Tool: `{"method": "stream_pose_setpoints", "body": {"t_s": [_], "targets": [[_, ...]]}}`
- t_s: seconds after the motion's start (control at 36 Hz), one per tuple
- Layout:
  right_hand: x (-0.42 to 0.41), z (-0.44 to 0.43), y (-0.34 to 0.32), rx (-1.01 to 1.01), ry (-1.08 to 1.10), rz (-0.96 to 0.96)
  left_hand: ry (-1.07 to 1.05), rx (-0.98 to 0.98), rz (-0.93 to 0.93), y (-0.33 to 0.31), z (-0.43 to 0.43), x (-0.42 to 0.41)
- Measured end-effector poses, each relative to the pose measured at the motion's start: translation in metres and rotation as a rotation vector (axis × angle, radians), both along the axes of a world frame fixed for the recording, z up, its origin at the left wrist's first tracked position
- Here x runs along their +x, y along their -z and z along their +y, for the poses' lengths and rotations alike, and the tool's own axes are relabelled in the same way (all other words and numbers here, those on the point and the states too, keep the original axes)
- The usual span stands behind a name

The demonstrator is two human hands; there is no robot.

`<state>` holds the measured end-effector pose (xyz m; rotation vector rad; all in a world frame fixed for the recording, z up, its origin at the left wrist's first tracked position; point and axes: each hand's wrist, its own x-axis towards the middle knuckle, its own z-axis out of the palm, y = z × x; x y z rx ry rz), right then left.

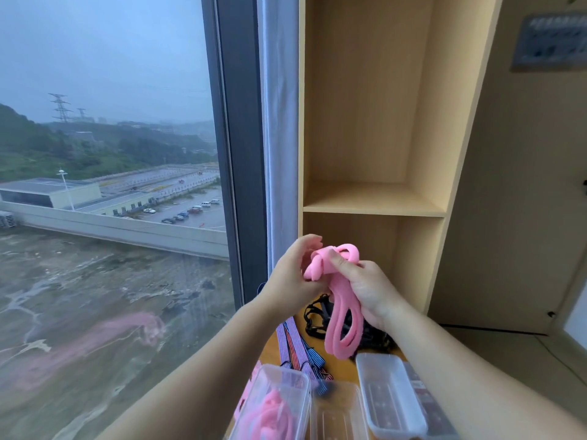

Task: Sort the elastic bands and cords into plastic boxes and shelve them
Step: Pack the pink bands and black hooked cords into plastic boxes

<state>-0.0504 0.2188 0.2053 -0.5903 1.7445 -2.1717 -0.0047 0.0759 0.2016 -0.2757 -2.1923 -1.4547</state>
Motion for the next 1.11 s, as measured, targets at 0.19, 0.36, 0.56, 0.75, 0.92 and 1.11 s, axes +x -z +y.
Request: {"method": "stream_pose_setpoints", "body": {"t_s": [0.19, 0.36, 0.56, 0.75, 0.92, 1.11], "targets": [[-0.002, 0.003, -0.003, 0.052, -0.073, -0.003, 0.048, 0.048, -0.118, -0.001, -0.004, 0.005], [0.004, 0.001, -0.009, 0.093, -0.098, -0.089, -0.123, -0.072, 0.044, 0.001, -0.001, 0.006], [0.009, -0.001, -0.009, 0.201, 0.085, -0.053, -0.123, -0.173, 0.138, 0.0, -0.002, 0.006], [-0.001, 0.002, -0.002, 0.232, 0.104, 0.104, 0.077, 0.076, -0.133, -0.001, -0.011, 0.008], [-0.007, 0.009, -0.004, 0.279, -0.026, 0.082, 0.057, 0.095, -0.121, 0.0, -0.017, 0.007], [-0.006, 0.007, -0.004, 0.151, -0.035, -0.089, -0.133, 0.025, -0.005, 0.015, -0.012, 0.004]]}}
